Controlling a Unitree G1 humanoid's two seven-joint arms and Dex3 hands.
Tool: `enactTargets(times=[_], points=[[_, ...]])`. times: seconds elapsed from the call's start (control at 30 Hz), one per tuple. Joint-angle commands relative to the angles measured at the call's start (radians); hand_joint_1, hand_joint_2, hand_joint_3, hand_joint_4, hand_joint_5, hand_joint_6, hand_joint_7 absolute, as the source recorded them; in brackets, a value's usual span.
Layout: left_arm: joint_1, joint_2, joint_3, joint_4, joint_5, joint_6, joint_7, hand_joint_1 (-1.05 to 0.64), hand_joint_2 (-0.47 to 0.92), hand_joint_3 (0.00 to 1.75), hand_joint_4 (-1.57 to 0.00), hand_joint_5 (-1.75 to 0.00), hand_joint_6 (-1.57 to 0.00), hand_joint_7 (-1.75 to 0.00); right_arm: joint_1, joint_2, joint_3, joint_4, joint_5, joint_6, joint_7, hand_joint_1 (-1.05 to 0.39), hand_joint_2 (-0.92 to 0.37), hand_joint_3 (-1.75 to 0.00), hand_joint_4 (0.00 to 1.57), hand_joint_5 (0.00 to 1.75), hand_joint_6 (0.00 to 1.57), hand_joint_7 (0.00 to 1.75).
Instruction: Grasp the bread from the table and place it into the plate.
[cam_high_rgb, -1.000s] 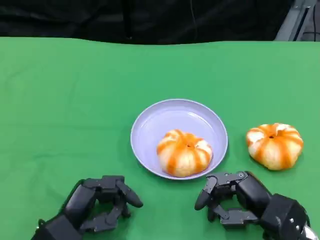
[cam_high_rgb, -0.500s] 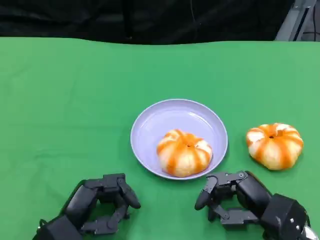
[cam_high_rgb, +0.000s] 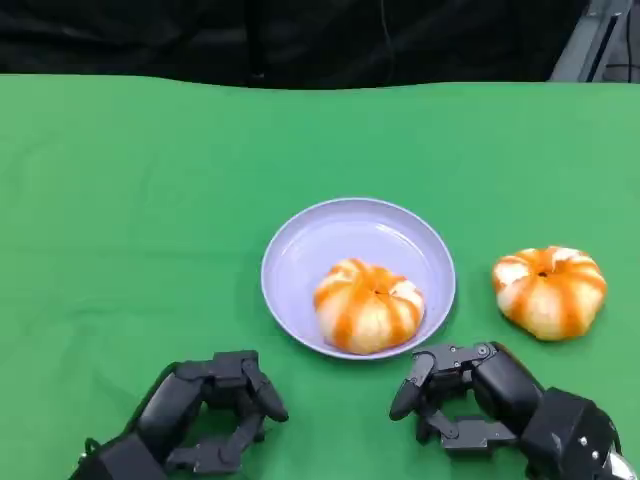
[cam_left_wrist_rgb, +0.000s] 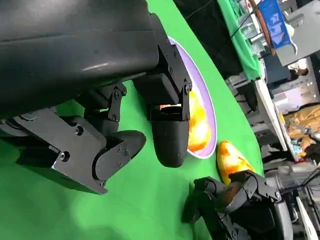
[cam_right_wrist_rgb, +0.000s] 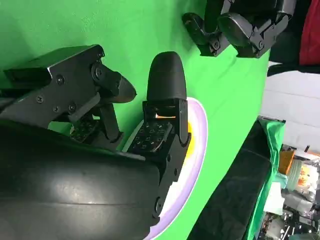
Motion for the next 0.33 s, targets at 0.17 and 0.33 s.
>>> enactTargets(times=[0.17,0.33], points=[[0.009,0.006,0.004,-0.001,-0.025,-0.021,-0.02,-0.01,0.58,1.02,-0.75,-1.5,-0.83,-1.21,0.003,-0.018,-0.006,-0.001,0.006,-0.006,0.003,0.2,-0.65,-0.9,0.94,1.35,0.99,0.9],[0.008,0.006,0.0,-0.003,-0.028,-0.021,-0.019,0.0,0.57,1.02,-0.75,-1.52,-0.83,-1.21,0.001,-0.024,-0.005,-0.001,0.0,-0.01,-0.006,0.19,-0.64,-0.89,0.95,1.35,1.0,0.9]])
